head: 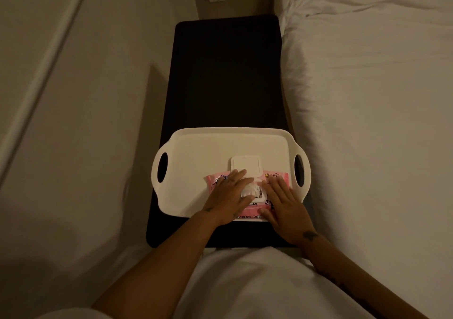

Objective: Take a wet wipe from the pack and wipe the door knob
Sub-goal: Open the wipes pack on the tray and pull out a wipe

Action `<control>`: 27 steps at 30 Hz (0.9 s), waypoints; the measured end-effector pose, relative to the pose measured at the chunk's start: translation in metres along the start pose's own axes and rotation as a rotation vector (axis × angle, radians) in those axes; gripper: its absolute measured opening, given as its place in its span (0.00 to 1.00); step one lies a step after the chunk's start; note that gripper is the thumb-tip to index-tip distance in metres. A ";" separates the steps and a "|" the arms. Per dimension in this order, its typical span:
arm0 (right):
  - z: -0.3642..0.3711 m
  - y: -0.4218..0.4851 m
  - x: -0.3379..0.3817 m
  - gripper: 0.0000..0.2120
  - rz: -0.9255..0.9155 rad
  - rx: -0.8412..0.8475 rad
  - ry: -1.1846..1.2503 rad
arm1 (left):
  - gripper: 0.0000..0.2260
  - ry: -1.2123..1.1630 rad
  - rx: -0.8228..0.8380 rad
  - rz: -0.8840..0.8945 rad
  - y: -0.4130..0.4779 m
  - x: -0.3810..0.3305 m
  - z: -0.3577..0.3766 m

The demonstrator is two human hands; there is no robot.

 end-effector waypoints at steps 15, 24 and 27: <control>0.002 -0.001 0.000 0.31 0.006 0.055 -0.085 | 0.14 -0.164 -0.091 -0.027 0.002 -0.006 -0.022; 0.006 -0.001 -0.001 0.31 0.014 0.078 -0.085 | 0.10 -0.172 -0.236 -0.046 -0.016 0.019 -0.040; 0.003 0.001 0.003 0.32 0.010 0.064 -0.049 | 0.15 -0.076 -0.178 0.010 -0.018 0.019 -0.032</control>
Point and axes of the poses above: each hand's wrist, its own y-axis towards the middle knuckle, its own z-axis out of the palm, x = y × z, the point moved 8 cm from there along y, towards the middle knuckle, and after that the axes turned 7 degrees about -x, right-handed, at the moved point
